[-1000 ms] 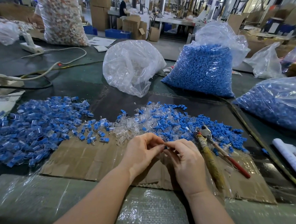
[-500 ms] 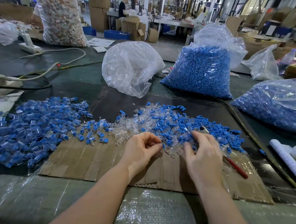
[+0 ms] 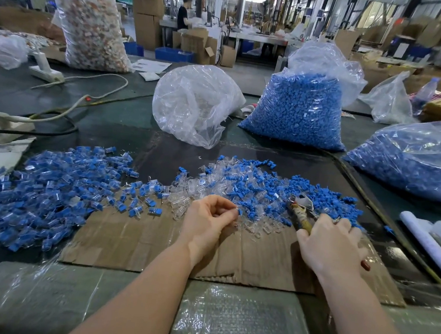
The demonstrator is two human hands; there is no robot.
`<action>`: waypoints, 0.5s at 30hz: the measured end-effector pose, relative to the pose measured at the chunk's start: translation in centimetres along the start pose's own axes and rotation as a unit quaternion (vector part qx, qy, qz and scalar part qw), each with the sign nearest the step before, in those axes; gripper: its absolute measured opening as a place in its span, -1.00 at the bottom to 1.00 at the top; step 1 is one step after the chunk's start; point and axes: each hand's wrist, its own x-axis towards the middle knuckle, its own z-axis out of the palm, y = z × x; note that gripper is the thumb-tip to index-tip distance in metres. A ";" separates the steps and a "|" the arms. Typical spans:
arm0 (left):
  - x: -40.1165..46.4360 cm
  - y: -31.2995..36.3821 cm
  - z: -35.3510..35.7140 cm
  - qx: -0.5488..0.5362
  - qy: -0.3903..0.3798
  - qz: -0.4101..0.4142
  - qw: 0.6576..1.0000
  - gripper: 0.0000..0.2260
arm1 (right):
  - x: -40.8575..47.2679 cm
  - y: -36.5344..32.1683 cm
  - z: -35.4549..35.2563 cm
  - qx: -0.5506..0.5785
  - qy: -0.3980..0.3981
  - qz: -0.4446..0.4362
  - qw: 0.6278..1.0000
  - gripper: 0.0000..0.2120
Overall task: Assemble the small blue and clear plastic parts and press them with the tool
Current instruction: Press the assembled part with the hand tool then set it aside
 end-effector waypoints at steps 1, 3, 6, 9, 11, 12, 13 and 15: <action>0.0 0.1 0.0 -0.006 0.001 0.001 1.000 -0.93 | -0.2 0.0 -0.1 0.006 0.014 -0.012 1.000 -0.67; 0.0 0.1 0.0 -0.040 0.003 -0.007 0.999 -0.93 | -0.8 0.1 -0.3 0.020 0.040 -0.057 0.997 -0.71; 0.2 0.1 -0.1 -0.081 0.010 -0.029 0.996 -0.93 | -1.8 -0.6 -0.8 0.100 0.001 -0.148 0.984 -0.80; 0.8 -0.2 -0.3 -0.082 0.022 -0.053 0.995 -0.92 | -2.8 -1.7 -1.3 0.178 -0.108 -0.194 0.958 -0.81; 1.1 -0.5 -0.4 -0.085 0.032 -0.062 0.994 -0.92 | -3.3 -2.1 -1.5 0.192 -0.142 -0.215 0.947 -0.76; 1.2 -0.5 -0.4 -0.085 0.035 -0.063 0.994 -0.92 | -3.5 -2.2 -1.7 0.200 -0.153 -0.219 0.943 -0.74; 1.3 -0.6 -0.4 -0.082 0.036 -0.063 0.994 -0.92 | -3.7 -2.3 -1.8 0.211 -0.163 -0.221 0.938 -0.73; 1.4 -0.7 -0.4 -0.074 0.037 -0.061 0.995 -0.92 | -4.1 -2.3 -2.1 0.226 -0.180 -0.226 0.930 -0.72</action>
